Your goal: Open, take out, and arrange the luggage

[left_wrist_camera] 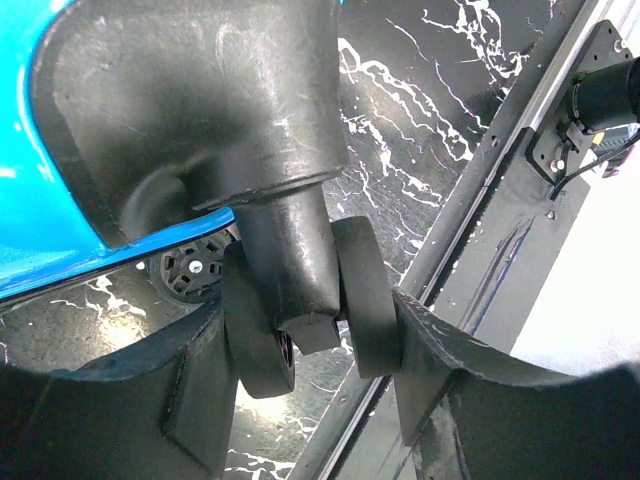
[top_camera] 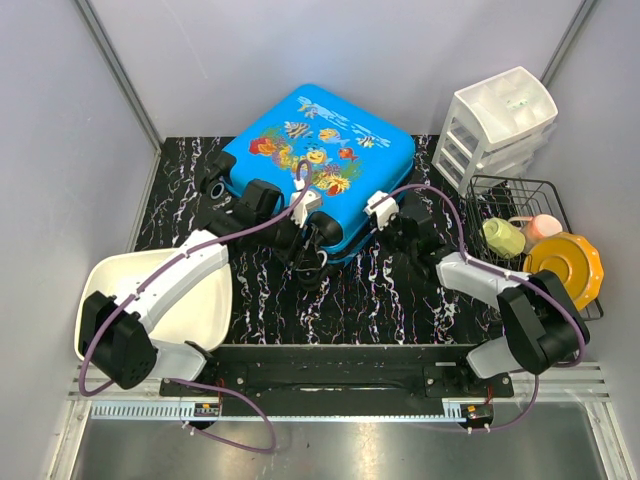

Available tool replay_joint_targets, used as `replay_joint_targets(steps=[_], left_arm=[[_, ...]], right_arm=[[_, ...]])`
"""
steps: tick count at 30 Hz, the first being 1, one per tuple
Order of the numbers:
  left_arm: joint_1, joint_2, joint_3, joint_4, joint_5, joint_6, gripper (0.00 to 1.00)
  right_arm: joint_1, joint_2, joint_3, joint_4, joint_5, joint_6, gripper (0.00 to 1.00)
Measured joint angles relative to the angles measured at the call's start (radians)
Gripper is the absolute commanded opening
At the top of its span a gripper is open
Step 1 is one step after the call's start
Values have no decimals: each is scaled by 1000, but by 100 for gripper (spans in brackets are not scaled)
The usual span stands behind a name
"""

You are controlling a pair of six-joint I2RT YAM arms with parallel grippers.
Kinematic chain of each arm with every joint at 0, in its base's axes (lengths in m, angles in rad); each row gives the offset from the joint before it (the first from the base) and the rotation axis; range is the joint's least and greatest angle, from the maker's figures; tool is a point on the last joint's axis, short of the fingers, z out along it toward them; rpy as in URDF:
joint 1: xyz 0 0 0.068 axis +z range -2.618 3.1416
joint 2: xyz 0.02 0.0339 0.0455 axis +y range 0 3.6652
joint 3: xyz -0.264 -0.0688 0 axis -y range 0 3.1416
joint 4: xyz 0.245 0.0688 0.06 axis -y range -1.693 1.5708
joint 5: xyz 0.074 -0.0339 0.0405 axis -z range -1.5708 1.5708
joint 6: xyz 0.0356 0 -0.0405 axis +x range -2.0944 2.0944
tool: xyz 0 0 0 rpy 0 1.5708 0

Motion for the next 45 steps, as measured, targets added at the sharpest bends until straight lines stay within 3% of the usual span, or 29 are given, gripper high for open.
replay_joint_targets(steps=[5, 12, 19, 20, 21, 24, 27, 31, 37, 45], left_arm=[[46, -21, -33, 14, 20, 24, 0], [171, -109, -88, -55, 78, 127, 0], [371, -209, -104, -214, 98, 288, 0], [392, -216, -104, -228, 102, 309, 0], [411, -220, -104, -240, 108, 328, 0], [441, -223, -104, -262, 126, 366, 0], [444, -223, -104, -264, 143, 372, 0], [445, -224, -116, -255, 153, 367, 0], [373, -245, -122, -239, 108, 329, 0], [314, -262, -140, -216, 79, 285, 0]], right_arm=[[-27, -30, -2, -45, -63, 11, 0], [-138, -78, 35, -130, -282, 44, 0], [-209, -45, 121, -191, -291, 60, 0], [-220, -33, 138, -203, -293, 60, 3], [-233, -19, 157, -217, -301, 57, 26], [-267, 19, 235, -309, -371, 23, 68], [-278, 25, 268, -375, -480, 18, 79], [-198, 24, 261, -401, -535, 111, 80], [23, -3, 174, -364, -459, 287, 82], [32, 69, 185, -327, -434, 416, 85]])
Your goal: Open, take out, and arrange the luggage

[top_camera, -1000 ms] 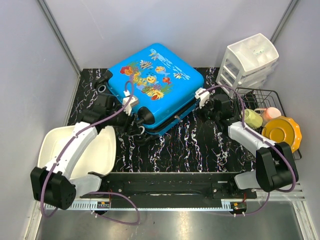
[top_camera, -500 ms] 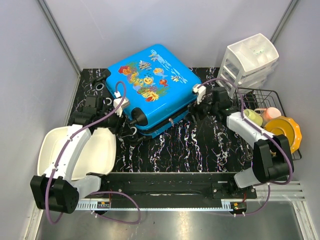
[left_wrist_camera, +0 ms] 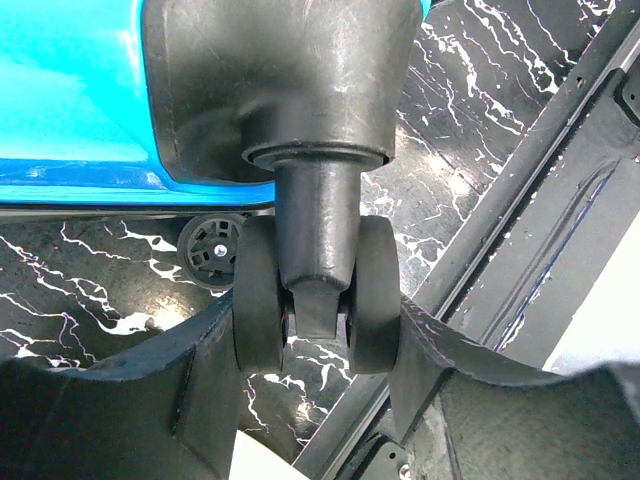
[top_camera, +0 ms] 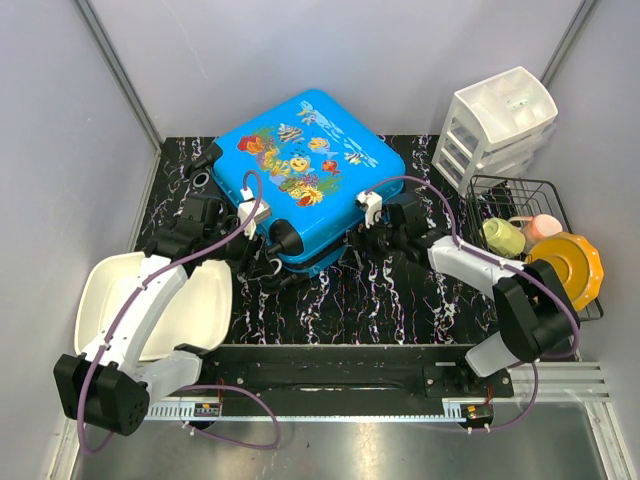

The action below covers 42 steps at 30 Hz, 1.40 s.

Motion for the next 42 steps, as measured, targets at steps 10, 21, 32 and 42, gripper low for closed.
replay_joint_targets(steps=[10, 21, 32, 42], left_arm=[[-1, 0, 0, 2, -4, -2, 0], [-1, 0, -4, 5, -5, -9, 0], [-1, -1, -10, 13, -5, -19, 0], [-1, -1, -10, 13, -7, -21, 0]], right_arm=[[-83, -4, -67, 132, -163, 83, 84], [-107, 82, -130, 481, -231, 278, 65], [-102, 100, -156, 576, -247, 348, 48], [-102, 99, -155, 564, -256, 328, 27]])
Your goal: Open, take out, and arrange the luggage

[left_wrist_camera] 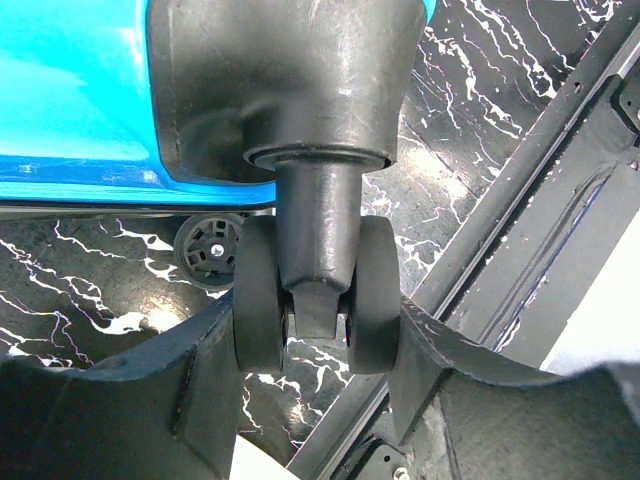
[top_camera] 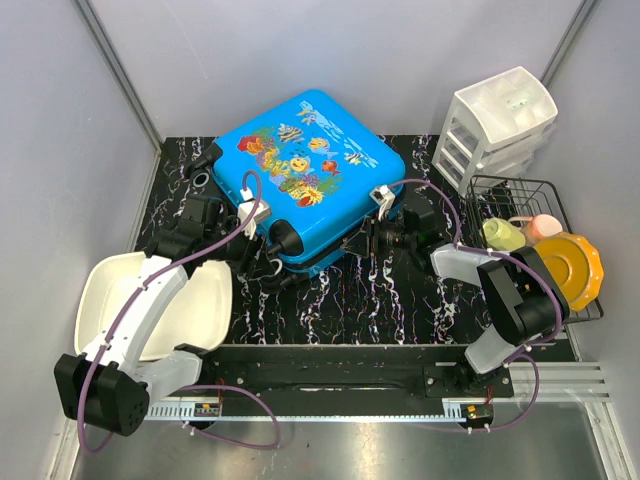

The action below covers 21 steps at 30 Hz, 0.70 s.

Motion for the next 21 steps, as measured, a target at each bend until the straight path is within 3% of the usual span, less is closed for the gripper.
replay_joint_targets(steps=[2, 6, 13, 21], left_arm=[[0, 0, 0, 0, 0, -1, 0], [0, 0, 0, 0, -2, -2, 0], [-1, -1, -3, 3, -5, -10, 0], [11, -22, -11, 12, -6, -7, 0]], right_arm=[[0, 0, 0, 0, -3, 0, 13], [1, -1, 0, -6, -4, -3, 0], [-2, -56, -13, -98, 44, -36, 0], [12, -180, -29, -205, 308, -237, 0]])
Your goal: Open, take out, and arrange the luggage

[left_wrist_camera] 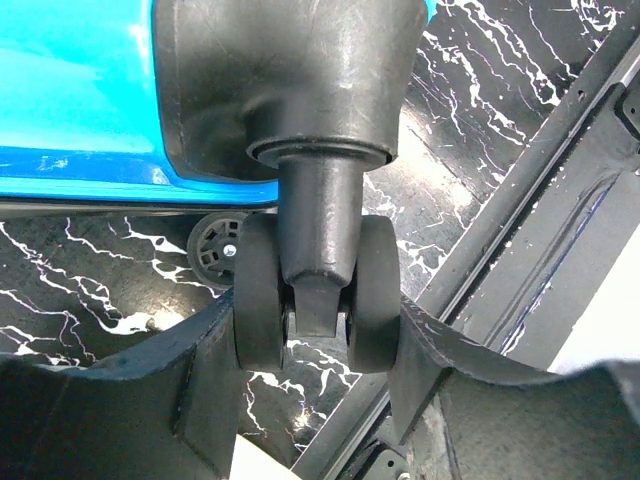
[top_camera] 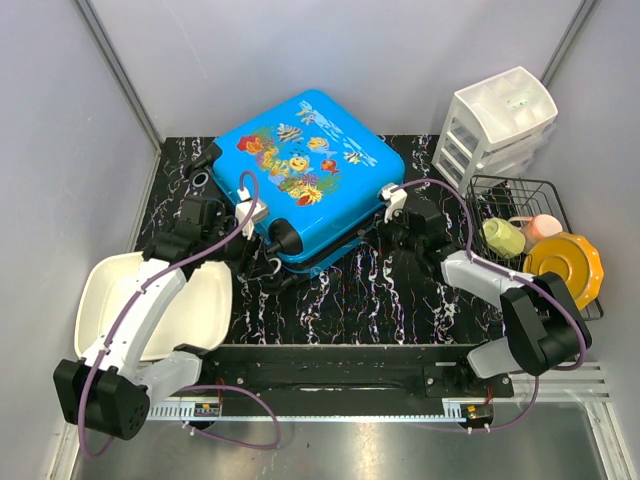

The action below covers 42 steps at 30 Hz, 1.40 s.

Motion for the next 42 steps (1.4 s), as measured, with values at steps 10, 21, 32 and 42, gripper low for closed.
replay_joint_targets(steps=[10, 21, 32, 42], left_arm=[[160, 0, 2, -69, 56, 140, 0], [328, 90, 97, -198, 112, 322, 0], [363, 182, 135, -203, 91, 430, 0], [364, 254, 190, -235, 64, 457, 0]], right_arm=[[-132, 54, 67, 13, 212, -346, 0], [-346, 229, 254, -16, -100, -457, 0], [-377, 484, 505, -8, -389, -526, 0], [-373, 755, 850, -26, -502, -599, 0]])
